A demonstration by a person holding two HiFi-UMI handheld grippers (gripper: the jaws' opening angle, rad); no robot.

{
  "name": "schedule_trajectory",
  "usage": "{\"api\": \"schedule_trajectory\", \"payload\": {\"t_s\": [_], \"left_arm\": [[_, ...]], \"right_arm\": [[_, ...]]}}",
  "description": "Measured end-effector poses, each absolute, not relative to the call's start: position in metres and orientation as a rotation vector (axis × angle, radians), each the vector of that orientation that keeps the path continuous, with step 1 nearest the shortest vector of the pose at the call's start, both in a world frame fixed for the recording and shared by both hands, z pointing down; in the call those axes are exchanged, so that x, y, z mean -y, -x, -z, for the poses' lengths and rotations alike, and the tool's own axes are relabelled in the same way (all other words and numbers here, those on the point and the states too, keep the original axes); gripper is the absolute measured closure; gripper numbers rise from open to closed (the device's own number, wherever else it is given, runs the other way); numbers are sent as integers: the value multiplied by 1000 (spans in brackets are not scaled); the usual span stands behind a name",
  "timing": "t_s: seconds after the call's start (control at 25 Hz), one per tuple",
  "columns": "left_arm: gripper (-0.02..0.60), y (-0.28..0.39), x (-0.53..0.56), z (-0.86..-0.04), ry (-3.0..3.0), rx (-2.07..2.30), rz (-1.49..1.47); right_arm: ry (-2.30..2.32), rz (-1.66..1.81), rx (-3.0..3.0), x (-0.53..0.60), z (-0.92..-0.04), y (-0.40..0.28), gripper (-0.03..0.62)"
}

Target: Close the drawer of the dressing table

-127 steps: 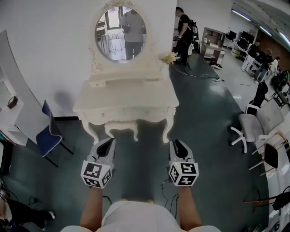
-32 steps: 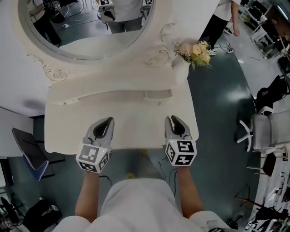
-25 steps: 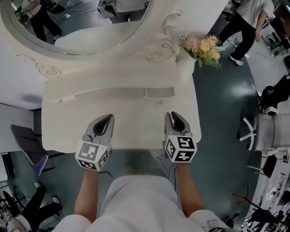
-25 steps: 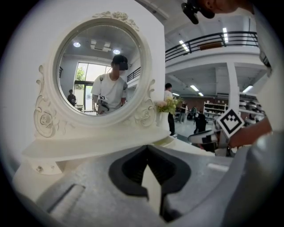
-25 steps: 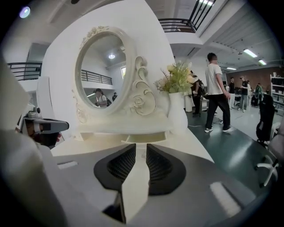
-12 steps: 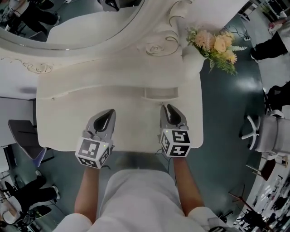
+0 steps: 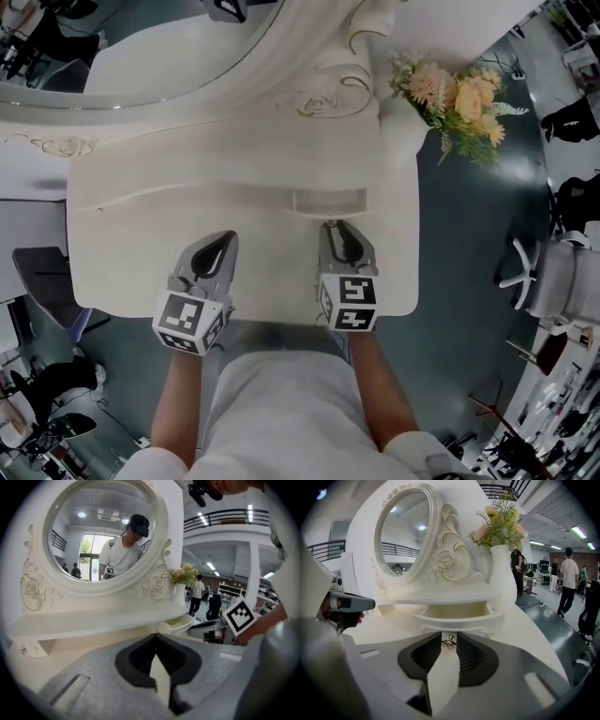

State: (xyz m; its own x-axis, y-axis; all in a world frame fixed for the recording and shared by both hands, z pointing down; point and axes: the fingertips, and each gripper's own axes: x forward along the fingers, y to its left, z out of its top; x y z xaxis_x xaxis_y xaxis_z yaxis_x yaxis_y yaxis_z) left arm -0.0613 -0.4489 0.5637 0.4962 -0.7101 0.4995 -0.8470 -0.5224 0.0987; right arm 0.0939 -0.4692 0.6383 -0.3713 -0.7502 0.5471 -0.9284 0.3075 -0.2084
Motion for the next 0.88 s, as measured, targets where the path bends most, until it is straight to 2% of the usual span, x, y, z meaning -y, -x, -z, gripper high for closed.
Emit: {"api": "schedule_trajectory", "payload": {"t_s": [0.88], "left_arm": [[583,57,452,-573,-2395,1281,-601]], "right_arm": [[-1544,-719,2231,502,-646,-96,505]]}}
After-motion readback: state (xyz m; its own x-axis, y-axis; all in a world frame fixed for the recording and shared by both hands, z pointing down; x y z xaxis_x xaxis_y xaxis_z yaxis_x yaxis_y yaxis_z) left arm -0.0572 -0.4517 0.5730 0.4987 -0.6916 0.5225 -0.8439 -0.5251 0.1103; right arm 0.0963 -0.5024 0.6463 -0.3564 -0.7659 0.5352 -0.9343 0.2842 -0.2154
